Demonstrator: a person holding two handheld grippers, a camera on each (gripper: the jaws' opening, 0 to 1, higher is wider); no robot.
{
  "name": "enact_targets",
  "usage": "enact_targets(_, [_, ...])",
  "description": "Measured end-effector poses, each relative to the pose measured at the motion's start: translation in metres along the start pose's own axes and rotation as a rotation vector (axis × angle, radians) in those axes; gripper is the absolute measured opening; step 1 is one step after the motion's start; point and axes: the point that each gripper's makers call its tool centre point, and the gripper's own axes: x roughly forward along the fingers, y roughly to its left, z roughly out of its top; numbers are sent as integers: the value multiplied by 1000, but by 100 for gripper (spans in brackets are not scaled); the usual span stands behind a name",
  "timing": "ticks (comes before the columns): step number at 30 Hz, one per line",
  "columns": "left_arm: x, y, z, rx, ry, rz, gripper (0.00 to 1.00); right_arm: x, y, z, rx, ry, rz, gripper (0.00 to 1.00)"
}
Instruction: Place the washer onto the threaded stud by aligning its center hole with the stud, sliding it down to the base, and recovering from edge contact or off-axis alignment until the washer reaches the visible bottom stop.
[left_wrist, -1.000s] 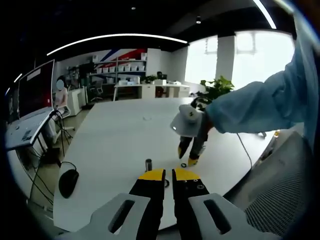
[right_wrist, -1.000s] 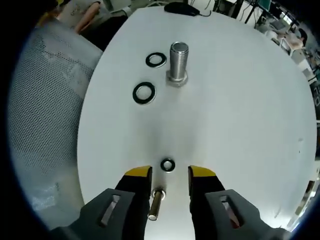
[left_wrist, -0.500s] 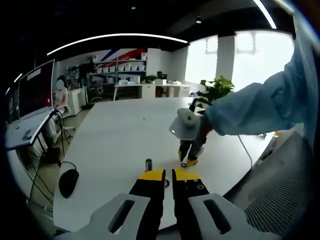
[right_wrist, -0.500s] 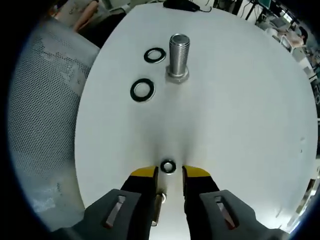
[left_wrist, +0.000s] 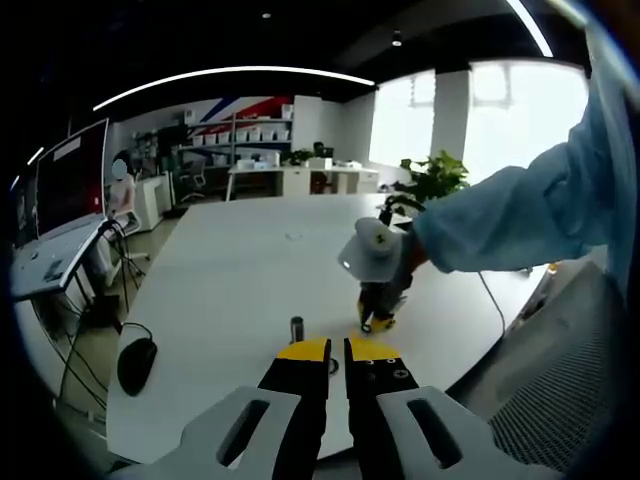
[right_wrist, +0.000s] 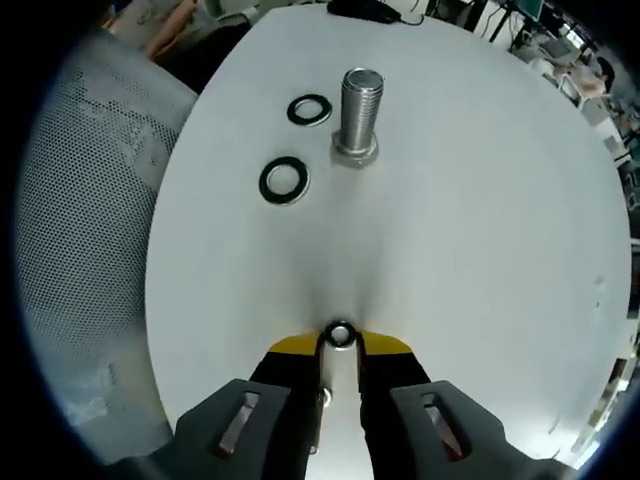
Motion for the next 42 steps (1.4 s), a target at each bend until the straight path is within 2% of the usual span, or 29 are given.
enact_targets(12, [0,-1,0,2,2,-2,3,-3,0,-1,-7,-12,-14,15])
enact_targets(23, [0,0,0,1,-2,-1,3,-15,-4,5,-21,-42,-36,15])
enact_targets(29, [0,0,0,2,-2,-2,3,-29,-8,6,-14,-66,-58,15])
enact_targets(33, [0,-1,0,2,-3,-2,3,-41,-13,7,18,-107,-76,15])
enact_targets(42, [0,-1,0,3,-2,-3,3,-68,-18,-1,26,-132,-118,15])
